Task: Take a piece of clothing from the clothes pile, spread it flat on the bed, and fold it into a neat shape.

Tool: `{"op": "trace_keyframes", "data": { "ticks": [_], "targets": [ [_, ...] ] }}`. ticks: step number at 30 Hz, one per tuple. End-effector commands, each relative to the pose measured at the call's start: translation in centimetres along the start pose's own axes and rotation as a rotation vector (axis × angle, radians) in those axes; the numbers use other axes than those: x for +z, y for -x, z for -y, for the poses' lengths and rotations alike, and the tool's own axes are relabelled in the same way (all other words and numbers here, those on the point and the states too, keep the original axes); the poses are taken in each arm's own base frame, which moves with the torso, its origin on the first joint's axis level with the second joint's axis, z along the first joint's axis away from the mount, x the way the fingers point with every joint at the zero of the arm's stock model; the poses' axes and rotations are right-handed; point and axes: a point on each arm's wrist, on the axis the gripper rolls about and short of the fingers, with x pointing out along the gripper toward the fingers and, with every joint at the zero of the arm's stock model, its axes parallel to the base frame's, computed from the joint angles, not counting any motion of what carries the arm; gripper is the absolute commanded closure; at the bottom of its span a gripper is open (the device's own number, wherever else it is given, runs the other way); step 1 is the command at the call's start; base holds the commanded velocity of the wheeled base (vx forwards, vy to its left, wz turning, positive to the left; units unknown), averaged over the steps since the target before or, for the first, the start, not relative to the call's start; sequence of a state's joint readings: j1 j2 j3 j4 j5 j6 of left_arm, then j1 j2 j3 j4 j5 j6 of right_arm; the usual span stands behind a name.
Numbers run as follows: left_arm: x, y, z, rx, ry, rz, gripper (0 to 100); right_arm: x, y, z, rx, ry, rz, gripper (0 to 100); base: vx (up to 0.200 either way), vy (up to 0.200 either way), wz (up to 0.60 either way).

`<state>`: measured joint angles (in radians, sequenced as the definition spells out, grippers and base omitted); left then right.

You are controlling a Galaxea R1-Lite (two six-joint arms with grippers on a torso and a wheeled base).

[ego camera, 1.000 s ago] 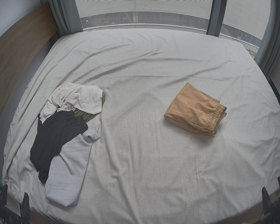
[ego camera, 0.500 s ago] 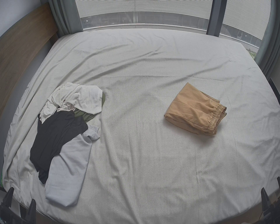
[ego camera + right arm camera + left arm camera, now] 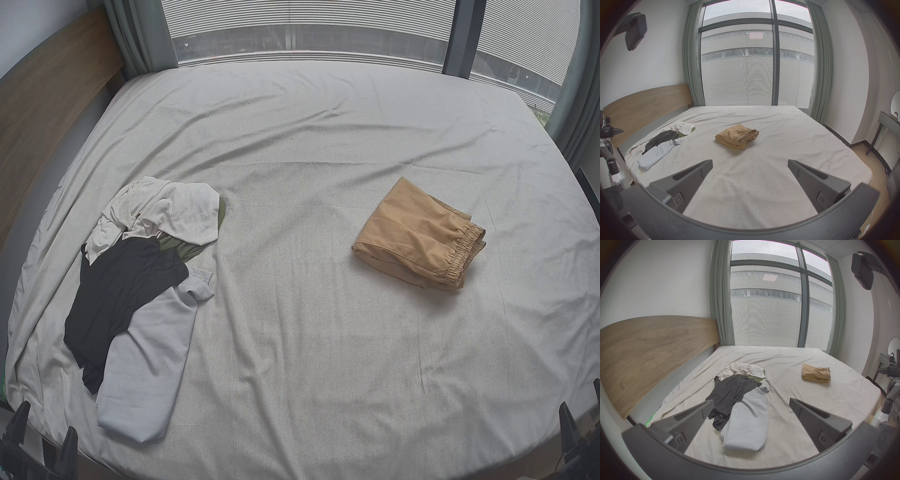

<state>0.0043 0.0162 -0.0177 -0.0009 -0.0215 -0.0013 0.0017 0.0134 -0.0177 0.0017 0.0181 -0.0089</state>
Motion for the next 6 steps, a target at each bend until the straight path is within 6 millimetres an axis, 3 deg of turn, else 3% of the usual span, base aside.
{"op": "trace_keyframes", "data": {
  "ticks": [1, 6],
  "targets": [
    [-0.52, -0.01, 0.00, 0.000, 0.000, -0.001, 0, -0.53, -0.03, -0.01, 0.002, 0.002, -0.006, 0, 0.000, 0.000, 0.00],
    [-0.52, -0.01, 0.00, 0.000, -0.001, -0.001, 0, -0.52, -0.03, -0.01, 0.003, -0.001, -0.004, 0, 0.000, 0.000, 0.00]
  ]
}}
